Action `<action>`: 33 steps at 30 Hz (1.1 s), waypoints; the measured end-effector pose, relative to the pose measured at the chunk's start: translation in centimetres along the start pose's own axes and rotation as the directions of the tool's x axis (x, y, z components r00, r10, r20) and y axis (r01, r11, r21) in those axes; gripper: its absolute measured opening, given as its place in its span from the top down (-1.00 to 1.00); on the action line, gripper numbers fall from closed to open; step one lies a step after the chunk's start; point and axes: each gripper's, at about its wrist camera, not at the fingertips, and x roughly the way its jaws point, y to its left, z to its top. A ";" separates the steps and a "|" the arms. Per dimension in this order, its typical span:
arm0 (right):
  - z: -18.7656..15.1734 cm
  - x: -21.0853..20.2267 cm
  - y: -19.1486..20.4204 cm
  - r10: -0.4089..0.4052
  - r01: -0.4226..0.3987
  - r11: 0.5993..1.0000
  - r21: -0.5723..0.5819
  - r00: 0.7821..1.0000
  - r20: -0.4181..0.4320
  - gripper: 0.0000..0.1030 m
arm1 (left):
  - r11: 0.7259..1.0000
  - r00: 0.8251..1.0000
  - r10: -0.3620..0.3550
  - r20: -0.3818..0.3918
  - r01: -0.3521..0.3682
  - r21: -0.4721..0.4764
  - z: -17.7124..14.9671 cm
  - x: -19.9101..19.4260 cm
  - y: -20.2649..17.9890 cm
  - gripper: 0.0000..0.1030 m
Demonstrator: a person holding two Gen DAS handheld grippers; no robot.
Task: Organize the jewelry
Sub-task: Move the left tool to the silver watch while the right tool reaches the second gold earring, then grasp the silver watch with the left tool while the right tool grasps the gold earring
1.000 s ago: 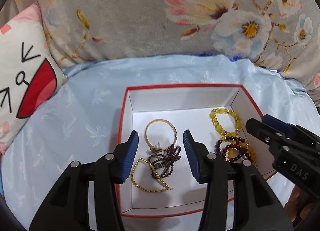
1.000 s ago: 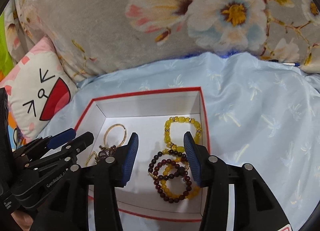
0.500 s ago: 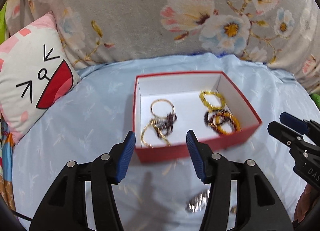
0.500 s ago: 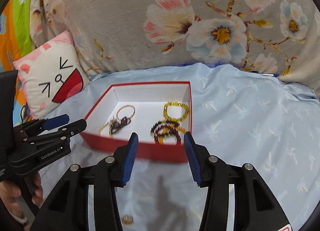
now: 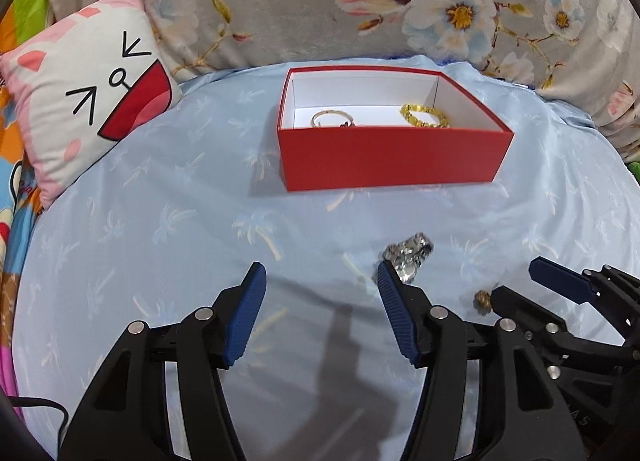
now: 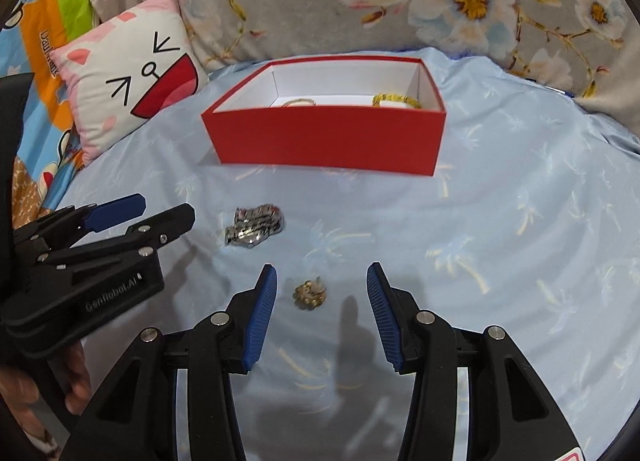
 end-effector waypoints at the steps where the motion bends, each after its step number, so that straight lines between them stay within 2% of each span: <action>1: -0.1 0.3 0.2 -0.007 0.006 1.000 -0.006 1.000 -0.006 0.13 | 1.000 1.000 -0.005 -0.003 0.005 -0.004 -0.3 0.0 -0.1 -0.07; 3: -0.4 0.8 0.4 -0.010 0.010 1.000 -0.010 1.000 -0.018 0.15 | 1.000 1.000 -0.011 -0.008 0.011 -0.017 -0.7 0.1 -0.1 -0.07; 11: -0.6 2.0 0.7 -0.019 0.018 1.000 -0.014 0.999 -0.050 0.55 | 0.999 1.000 -0.017 -0.021 0.016 -0.043 -1.3 0.6 0.2 -0.07; 15: -0.5 2.2 0.8 -0.026 0.025 0.999 -0.021 0.998 -0.053 0.67 | 0.999 0.999 -0.025 -0.026 0.024 -0.042 -1.3 0.8 0.0 -0.07; 21: -0.6 1.6 0.6 -0.044 0.043 0.999 -0.017 0.999 -0.032 0.68 | 0.998 0.998 -0.053 -0.035 0.052 -0.031 -1.0 1.1 -0.6 -0.07; 28: -0.9 1.0 -0.8 -0.043 0.043 0.999 0.033 0.999 -0.022 0.68 | 0.993 0.992 -0.109 -0.062 0.111 0.028 0.2 2.8 -2.8 -0.08; 33: -1.0 1.1 -1.7 -0.036 0.038 0.997 0.072 0.999 -0.026 0.68 | 0.994 0.992 -0.101 -0.081 0.104 0.041 0.6 4.4 -3.7 -0.08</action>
